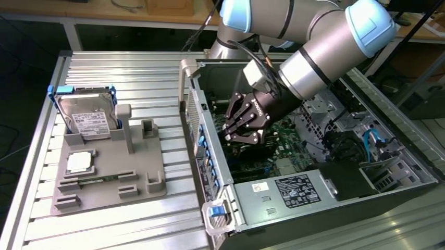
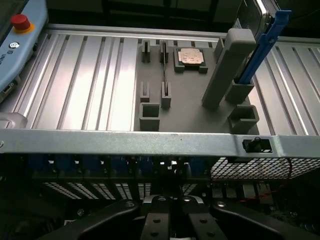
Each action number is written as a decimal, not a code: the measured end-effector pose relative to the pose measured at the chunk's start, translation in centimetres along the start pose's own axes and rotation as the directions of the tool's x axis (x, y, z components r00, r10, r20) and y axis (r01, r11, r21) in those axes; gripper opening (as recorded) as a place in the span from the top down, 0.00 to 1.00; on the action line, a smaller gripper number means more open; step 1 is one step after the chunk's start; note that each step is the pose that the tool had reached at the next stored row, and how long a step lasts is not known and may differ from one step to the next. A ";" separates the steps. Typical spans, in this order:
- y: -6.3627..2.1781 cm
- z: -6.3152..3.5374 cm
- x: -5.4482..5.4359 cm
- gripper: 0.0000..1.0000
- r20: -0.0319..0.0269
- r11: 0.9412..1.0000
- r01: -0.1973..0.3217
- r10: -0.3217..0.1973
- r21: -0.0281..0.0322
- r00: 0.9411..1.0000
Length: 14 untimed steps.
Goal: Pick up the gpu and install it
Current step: 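Press down on the gpu until it lock into place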
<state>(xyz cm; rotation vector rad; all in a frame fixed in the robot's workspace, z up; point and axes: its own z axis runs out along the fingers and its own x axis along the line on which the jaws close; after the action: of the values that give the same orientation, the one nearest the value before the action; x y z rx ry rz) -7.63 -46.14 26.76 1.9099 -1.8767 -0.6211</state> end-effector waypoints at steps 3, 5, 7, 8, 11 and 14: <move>0.06 -0.27 0.0 0.89 -0.003 1.000 -0.003 0.003 -0.001 1.000; 0.04 -0.41 0.0 0.89 -0.006 1.000 -0.004 0.004 -0.003 1.000; -0.06 -0.50 0.0 0.89 -0.013 1.000 -0.009 0.009 -0.003 1.000; -0.12 -0.54 0.0 0.89 -0.016 1.000 -0.011 0.011 -0.003 1.000; -0.23 -0.62 0.0 0.89 -0.027 1.000 -0.019 0.019 -0.003 0.999; -0.23 -0.62 0.1 0.89 -0.049 0.999 -0.033 0.032 -0.003 0.998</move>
<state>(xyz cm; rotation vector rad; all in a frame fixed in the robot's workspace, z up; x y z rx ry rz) -7.09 -46.27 27.13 1.8717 -1.8709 -0.5617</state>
